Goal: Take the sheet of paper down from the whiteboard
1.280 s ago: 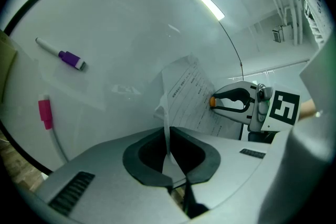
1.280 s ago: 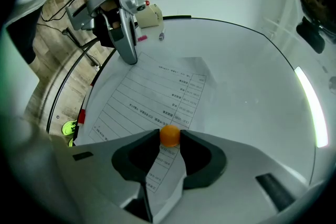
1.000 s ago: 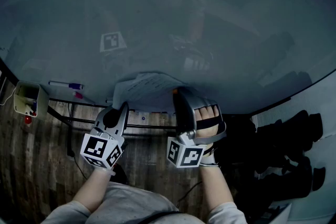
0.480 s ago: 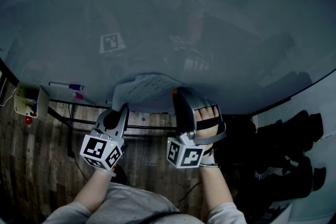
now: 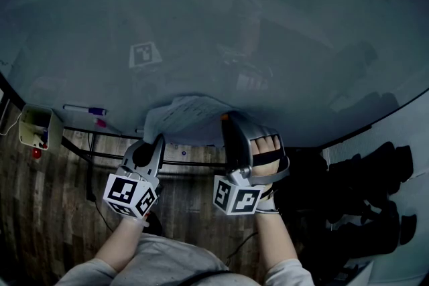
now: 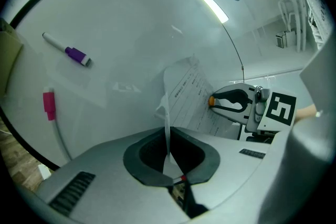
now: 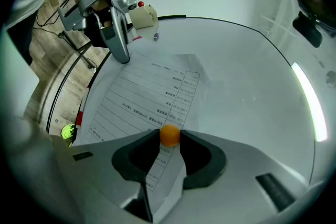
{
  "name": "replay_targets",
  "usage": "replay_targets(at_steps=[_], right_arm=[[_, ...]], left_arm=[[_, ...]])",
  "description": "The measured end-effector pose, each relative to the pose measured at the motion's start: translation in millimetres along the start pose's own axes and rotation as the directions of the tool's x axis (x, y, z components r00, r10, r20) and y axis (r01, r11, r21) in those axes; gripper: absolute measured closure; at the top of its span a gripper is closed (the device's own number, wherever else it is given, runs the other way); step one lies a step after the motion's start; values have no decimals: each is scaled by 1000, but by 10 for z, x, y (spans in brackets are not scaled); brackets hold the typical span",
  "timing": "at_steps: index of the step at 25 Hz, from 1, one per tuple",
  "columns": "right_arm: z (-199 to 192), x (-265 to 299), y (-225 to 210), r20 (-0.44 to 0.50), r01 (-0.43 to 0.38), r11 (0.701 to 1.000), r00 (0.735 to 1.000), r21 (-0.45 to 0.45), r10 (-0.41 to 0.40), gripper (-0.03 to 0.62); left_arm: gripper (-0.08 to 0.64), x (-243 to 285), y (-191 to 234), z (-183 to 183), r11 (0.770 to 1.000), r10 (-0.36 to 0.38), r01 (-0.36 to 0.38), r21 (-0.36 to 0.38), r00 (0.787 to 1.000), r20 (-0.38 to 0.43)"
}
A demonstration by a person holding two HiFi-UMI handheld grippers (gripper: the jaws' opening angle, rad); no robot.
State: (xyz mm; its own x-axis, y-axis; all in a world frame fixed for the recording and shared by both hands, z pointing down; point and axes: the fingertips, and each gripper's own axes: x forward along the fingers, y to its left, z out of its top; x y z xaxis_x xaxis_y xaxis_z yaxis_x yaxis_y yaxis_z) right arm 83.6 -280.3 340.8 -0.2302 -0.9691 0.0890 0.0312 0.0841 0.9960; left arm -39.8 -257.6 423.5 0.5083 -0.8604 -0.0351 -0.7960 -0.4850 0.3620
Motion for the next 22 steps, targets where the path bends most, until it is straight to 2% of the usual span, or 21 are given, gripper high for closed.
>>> replay_targets(at_steps=[5, 10, 22], right_arm=[[-8, 4, 0, 1, 2, 1000, 1000, 9, -2, 459], [-28, 16, 6, -1, 7, 1000, 1000, 20, -7, 460], [-38, 20, -33, -12, 14, 999, 1000, 33, -14, 460]], left_arm=[[545, -3, 15, -8, 1000, 2, -2, -2, 1000, 12], [545, -7, 33, -27, 999, 8, -7, -35, 1000, 18], [545, -50, 63, -67, 999, 12, -11, -35, 1000, 18]])
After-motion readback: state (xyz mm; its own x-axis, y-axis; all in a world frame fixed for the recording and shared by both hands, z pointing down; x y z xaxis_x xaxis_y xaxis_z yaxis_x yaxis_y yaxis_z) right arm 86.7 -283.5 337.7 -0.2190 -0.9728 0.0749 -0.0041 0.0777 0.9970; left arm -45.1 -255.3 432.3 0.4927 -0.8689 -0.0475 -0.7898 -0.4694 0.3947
